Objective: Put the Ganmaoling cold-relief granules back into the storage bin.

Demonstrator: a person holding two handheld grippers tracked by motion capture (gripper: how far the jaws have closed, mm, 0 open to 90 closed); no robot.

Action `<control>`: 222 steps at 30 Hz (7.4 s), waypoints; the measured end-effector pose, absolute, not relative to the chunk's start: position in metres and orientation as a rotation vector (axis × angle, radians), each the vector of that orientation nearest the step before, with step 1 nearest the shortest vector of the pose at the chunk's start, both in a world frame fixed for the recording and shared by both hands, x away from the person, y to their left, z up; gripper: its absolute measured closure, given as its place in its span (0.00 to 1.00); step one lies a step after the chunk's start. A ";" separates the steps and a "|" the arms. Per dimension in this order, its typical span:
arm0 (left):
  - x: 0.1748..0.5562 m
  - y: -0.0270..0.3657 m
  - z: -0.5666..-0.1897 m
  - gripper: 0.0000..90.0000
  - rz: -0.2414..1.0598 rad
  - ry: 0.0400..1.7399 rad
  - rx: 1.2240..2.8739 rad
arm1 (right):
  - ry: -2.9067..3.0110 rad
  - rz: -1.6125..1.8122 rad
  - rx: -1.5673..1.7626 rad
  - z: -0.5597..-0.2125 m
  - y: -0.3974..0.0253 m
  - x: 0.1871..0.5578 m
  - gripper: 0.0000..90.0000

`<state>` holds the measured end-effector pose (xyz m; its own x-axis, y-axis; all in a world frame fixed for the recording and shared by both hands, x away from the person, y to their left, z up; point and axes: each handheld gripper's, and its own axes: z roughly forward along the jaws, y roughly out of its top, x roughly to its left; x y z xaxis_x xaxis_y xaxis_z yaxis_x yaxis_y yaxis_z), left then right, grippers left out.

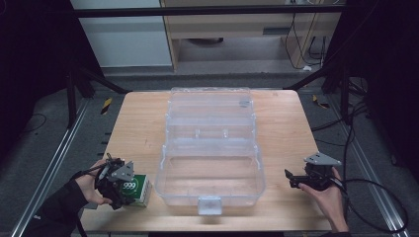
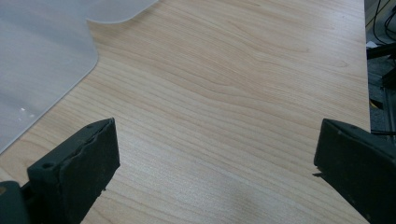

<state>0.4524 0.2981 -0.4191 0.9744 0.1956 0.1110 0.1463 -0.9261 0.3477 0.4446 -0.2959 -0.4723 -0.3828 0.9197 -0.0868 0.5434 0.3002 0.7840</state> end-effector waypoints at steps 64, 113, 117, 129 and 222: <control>0.449 0.288 -0.358 0.17 0.189 0.345 2.731 | 2.089 0.907 1.286 -0.477 -0.294 0.445 0.02; 0.465 0.198 -0.308 0.17 0.227 0.139 2.687 | 2.088 0.909 1.293 -0.479 -0.295 0.444 0.02; 0.467 0.190 -0.312 0.17 0.213 0.119 2.692 | 2.091 0.909 1.287 -0.479 -0.295 0.444 0.02; 0.474 0.175 -0.331 0.17 0.174 0.090 2.711 | 2.096 0.911 1.296 -0.480 -0.294 0.443 0.02; 0.469 0.221 -0.354 0.17 0.300 0.321 2.521 | 2.098 0.894 1.310 -0.483 -0.295 0.442 0.02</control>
<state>0.4695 0.2207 -0.3538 0.9459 0.2914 0.1428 0.1624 -0.8060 0.5692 0.4422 -0.2953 -0.4827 -0.4074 0.9103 -0.0734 0.5777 0.3191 0.7513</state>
